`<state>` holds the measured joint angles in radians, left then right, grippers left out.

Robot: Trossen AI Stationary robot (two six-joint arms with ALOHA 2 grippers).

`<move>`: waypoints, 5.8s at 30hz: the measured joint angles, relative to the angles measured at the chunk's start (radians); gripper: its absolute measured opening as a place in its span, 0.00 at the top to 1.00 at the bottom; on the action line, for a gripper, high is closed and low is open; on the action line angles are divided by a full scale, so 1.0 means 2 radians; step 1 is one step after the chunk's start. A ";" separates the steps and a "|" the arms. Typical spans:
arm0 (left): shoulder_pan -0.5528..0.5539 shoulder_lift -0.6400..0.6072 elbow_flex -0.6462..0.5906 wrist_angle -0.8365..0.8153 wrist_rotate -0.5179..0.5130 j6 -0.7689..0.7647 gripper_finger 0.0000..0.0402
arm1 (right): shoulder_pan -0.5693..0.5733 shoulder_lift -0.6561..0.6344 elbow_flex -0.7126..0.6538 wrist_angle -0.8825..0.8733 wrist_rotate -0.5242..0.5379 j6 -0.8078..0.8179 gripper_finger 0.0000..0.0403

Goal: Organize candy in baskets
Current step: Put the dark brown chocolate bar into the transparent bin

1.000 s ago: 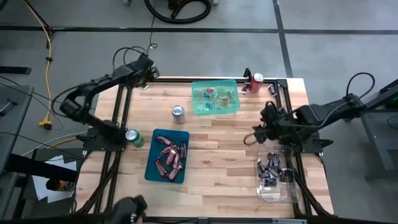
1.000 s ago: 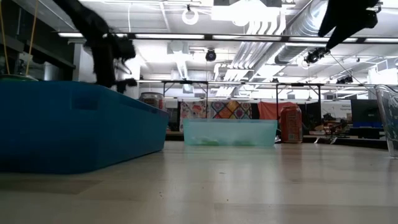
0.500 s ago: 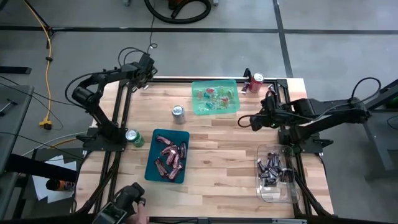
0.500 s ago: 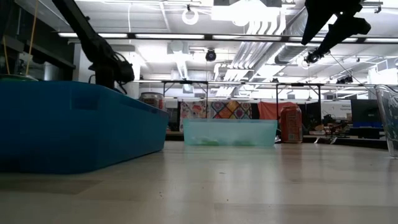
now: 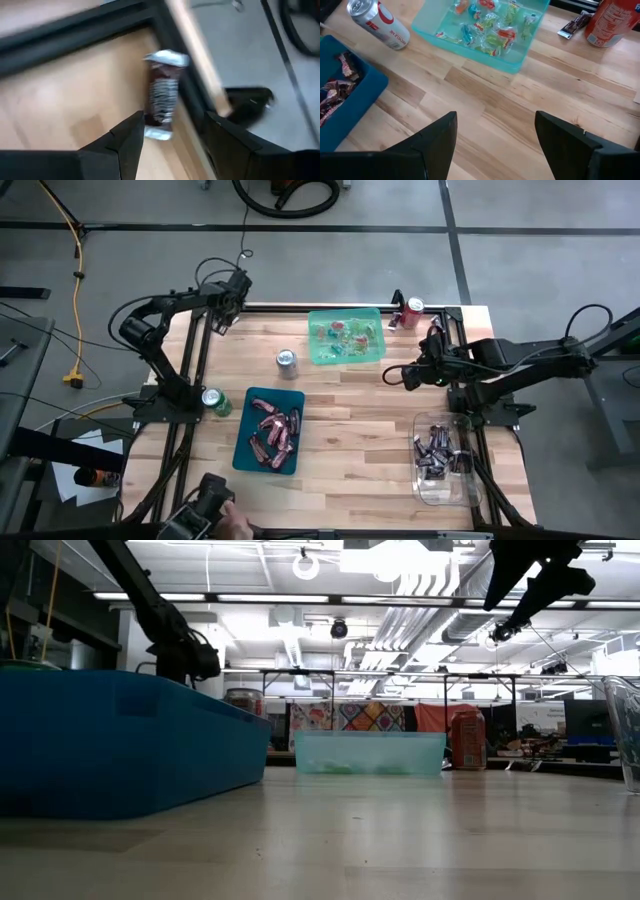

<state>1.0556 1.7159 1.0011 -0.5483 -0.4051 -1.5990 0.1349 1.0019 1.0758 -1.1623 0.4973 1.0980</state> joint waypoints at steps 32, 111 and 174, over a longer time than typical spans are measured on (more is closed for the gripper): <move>-0.051 0.032 -0.007 -0.019 0.034 -0.060 0.97 | 0.000 0.000 0.000 0.000 -0.004 -0.013 0.35; -0.206 -0.043 -0.045 -0.009 0.042 0.071 0.82 | 0.000 0.000 0.000 0.012 0.012 -0.030 0.35; -0.501 -0.287 -0.041 0.304 0.249 0.478 0.99 | 0.002 0.062 0.000 0.508 -0.230 -0.493 0.36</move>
<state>0.0536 1.1417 0.9192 0.0590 0.0927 -0.6425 0.1388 1.1269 1.0760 -0.1470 0.0368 0.1127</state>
